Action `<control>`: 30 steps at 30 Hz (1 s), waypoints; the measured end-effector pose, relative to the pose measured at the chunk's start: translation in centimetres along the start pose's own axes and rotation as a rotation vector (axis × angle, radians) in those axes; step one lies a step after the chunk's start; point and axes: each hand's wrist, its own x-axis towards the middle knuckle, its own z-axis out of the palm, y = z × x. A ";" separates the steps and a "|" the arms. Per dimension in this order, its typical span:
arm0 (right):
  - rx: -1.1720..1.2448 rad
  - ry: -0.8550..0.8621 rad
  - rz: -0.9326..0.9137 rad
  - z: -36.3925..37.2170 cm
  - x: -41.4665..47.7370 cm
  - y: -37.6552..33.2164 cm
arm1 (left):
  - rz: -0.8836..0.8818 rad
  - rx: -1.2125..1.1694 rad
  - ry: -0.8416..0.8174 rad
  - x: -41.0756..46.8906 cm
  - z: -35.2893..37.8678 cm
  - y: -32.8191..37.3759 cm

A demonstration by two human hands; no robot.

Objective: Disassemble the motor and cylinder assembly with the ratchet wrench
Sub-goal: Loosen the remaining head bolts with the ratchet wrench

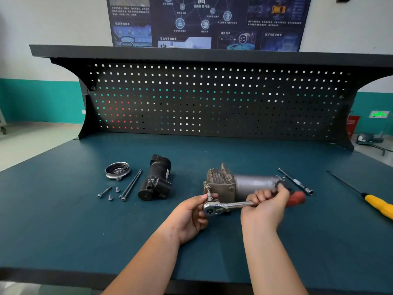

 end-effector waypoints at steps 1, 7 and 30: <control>-0.036 -0.039 -0.045 0.8 -0.2 -0.1 | 0.001 0.004 0.000 0.0 0.0 0.0; -0.380 -0.350 -0.178 5.6 -1.7 0.5 | 0.016 0.015 -0.021 0.1 0.0 -0.1; -0.485 -0.578 -0.158 5.8 -2.3 0.0 | 0.074 0.098 -0.061 0.4 -0.2 -0.2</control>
